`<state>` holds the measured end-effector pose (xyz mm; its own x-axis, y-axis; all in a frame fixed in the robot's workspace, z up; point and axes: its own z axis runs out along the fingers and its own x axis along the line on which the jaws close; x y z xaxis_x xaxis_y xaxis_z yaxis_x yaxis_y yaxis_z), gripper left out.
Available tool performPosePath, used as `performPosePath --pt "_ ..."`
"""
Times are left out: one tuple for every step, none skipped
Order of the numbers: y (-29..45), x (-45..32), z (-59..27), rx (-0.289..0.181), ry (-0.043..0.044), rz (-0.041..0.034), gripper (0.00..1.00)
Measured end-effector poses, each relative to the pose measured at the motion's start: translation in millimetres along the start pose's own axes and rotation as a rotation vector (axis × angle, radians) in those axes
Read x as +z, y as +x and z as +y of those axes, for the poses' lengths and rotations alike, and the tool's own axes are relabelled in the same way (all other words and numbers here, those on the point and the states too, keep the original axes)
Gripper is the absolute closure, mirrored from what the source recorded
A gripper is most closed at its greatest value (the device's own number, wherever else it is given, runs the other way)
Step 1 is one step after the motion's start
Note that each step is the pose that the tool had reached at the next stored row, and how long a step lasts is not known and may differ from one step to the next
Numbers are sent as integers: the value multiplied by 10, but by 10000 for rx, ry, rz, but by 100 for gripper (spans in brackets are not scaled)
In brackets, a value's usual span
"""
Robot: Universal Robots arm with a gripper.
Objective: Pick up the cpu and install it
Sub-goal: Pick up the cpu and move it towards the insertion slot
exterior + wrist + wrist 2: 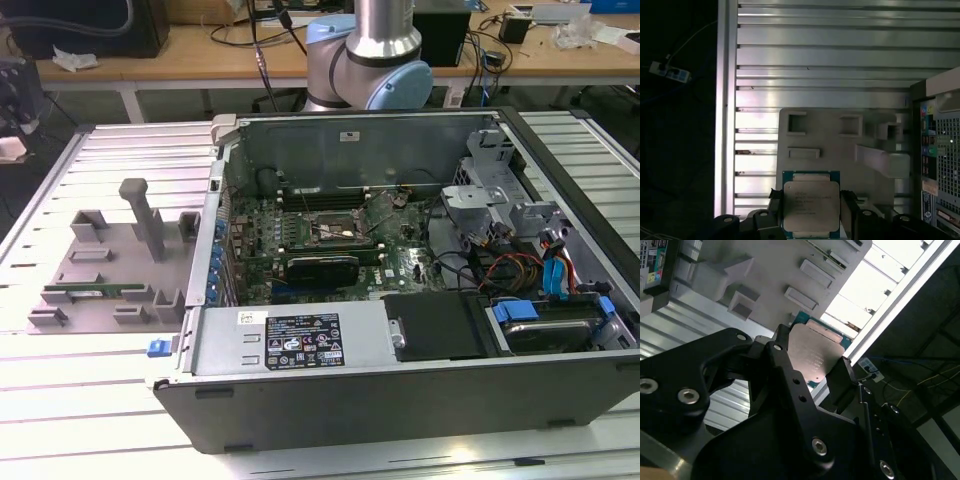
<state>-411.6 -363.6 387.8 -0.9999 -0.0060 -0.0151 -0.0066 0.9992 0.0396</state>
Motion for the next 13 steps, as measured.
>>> performPosePath --pt "0 -24 3 1 0 0 45" --pt "0 -49 5 1 0 0 45" --pt "-1 -80 8 1 0 0 45" --pt "-1 -105 10 1 0 1 45" --pt "-2 -133 13 1 0 0 45" --pt "-2 -154 15 1 0 0 45" --pt "-3 -175 17 0 0 0 45" --pt "-2 -182 18 1 0 0 45" --pt "-2 -183 18 0 -1 -1 45" --pt "-2 -184 19 1 0 -1 45" --pt "-2 -184 19 1 1 -1 45" --pt "-3 -185 19 1 2 0 45" --pt "-11 -187 20 2 4 4 45"
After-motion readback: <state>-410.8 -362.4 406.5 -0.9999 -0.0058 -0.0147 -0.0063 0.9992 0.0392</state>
